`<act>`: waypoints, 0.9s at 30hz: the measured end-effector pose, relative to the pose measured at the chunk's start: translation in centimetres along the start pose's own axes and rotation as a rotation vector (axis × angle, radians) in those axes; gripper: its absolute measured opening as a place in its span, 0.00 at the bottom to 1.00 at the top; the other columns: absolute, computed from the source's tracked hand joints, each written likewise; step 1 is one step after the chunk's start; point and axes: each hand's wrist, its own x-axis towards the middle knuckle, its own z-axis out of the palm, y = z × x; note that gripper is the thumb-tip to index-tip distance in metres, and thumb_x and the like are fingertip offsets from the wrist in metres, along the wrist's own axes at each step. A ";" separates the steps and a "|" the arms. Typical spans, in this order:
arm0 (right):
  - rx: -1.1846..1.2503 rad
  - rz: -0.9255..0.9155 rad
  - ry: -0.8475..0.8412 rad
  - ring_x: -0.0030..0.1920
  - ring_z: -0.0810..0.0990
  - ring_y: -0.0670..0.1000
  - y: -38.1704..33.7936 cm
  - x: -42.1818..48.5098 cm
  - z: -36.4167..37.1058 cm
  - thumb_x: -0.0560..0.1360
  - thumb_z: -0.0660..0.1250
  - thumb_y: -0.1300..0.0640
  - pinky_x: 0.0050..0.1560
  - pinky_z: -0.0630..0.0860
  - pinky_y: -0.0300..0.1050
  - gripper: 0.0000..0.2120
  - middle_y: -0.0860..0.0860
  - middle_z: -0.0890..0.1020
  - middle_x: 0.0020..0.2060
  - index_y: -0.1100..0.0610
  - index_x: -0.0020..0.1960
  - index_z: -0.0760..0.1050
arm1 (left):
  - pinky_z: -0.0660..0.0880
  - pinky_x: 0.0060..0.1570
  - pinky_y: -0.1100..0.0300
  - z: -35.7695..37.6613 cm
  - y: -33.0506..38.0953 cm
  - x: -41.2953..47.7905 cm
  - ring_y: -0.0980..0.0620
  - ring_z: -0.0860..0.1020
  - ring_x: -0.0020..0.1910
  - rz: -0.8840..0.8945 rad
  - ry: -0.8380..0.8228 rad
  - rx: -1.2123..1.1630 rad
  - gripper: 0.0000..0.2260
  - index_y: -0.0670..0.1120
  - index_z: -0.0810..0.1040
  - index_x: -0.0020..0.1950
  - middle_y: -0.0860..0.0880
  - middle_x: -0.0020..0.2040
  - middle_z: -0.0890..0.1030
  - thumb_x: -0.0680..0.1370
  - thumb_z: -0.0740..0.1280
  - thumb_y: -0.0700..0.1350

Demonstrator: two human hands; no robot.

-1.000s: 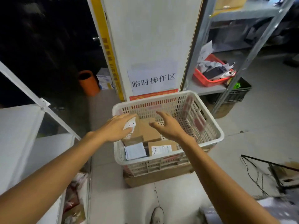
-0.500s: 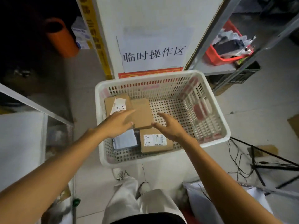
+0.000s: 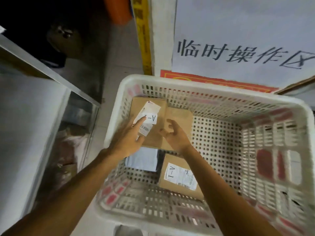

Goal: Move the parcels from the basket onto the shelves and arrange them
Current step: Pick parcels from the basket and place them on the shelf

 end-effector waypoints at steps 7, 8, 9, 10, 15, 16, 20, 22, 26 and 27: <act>0.161 -0.030 0.022 0.53 0.78 0.41 2.5 4.3 2.2 0.76 0.70 0.50 0.40 0.68 0.24 0.25 0.39 0.77 0.54 0.51 0.71 0.68 | 0.58 0.70 0.43 5.0 1.0 2.7 0.41 0.54 0.73 -0.248 0.153 0.103 0.35 0.49 0.49 0.78 0.47 0.78 0.50 0.77 0.59 0.61; 0.172 -0.035 0.024 0.47 0.76 0.34 2.8 4.3 2.4 0.75 0.70 0.50 0.37 0.68 0.23 0.23 0.36 0.77 0.50 0.51 0.69 0.70 | 0.58 0.70 0.44 5.5 1.1 2.6 0.41 0.54 0.73 -0.256 0.165 0.133 0.35 0.49 0.52 0.78 0.46 0.78 0.51 0.77 0.58 0.64; 0.184 -0.033 0.026 0.44 0.75 0.31 3.2 4.3 2.5 0.75 0.70 0.50 0.36 0.69 0.22 0.21 0.35 0.76 0.47 0.51 0.66 0.71 | 0.57 0.70 0.44 5.7 1.2 2.5 0.40 0.53 0.72 -0.250 0.172 0.156 0.34 0.50 0.54 0.77 0.45 0.77 0.52 0.76 0.59 0.64; 0.207 -0.026 0.027 0.43 0.75 0.28 3.4 4.2 2.6 0.75 0.70 0.51 0.37 0.69 0.22 0.20 0.35 0.76 0.46 0.51 0.65 0.71 | 0.57 0.70 0.45 5.8 1.2 2.5 0.40 0.53 0.72 -0.237 0.174 0.174 0.34 0.51 0.56 0.77 0.44 0.76 0.53 0.76 0.60 0.64; 0.345 0.029 0.033 0.52 0.80 0.45 3.8 3.4 3.2 0.76 0.70 0.53 0.53 0.79 0.44 0.21 0.47 0.80 0.52 0.53 0.65 0.69 | 0.58 0.69 0.44 5.7 0.9 2.7 0.39 0.52 0.71 -0.214 0.138 0.223 0.34 0.55 0.60 0.75 0.44 0.74 0.53 0.72 0.65 0.62; 0.372 0.033 0.036 0.53 0.81 0.50 3.7 3.3 3.4 0.76 0.70 0.54 0.55 0.80 0.49 0.21 0.51 0.81 0.54 0.54 0.65 0.68 | 0.57 0.69 0.44 5.9 1.0 2.6 0.39 0.51 0.71 -0.217 0.146 0.208 0.33 0.56 0.60 0.75 0.44 0.74 0.53 0.72 0.65 0.62; 0.448 0.072 0.045 0.48 0.83 0.53 3.0 3.5 3.9 0.76 0.70 0.55 0.50 0.82 0.52 0.23 0.54 0.81 0.52 0.52 0.67 0.66 | 0.56 0.67 0.44 6.5 1.2 3.1 0.40 0.50 0.72 -0.242 0.161 0.202 0.32 0.60 0.61 0.74 0.46 0.74 0.54 0.72 0.66 0.63; 0.422 0.083 0.051 0.50 0.83 0.53 3.1 3.5 3.9 0.77 0.69 0.58 0.54 0.81 0.53 0.22 0.54 0.81 0.53 0.54 0.68 0.67 | 0.57 0.67 0.44 6.7 1.3 3.3 0.40 0.50 0.71 -0.255 0.183 0.204 0.31 0.60 0.62 0.73 0.47 0.74 0.54 0.72 0.66 0.63; 0.429 0.083 0.032 0.46 0.82 0.47 3.0 3.1 2.9 0.77 0.68 0.59 0.50 0.81 0.47 0.13 0.44 0.81 0.45 0.50 0.57 0.68 | 0.56 0.68 0.44 6.6 1.6 3.1 0.41 0.50 0.72 -0.265 0.176 0.140 0.32 0.61 0.63 0.73 0.50 0.74 0.55 0.70 0.65 0.66; 0.421 0.101 0.024 0.47 0.82 0.50 3.0 2.8 2.6 0.77 0.68 0.59 0.52 0.81 0.50 0.13 0.46 0.80 0.46 0.52 0.58 0.68 | 0.56 0.69 0.44 6.5 1.8 2.9 0.41 0.51 0.71 -0.258 0.162 0.126 0.33 0.62 0.63 0.73 0.50 0.73 0.55 0.69 0.65 0.67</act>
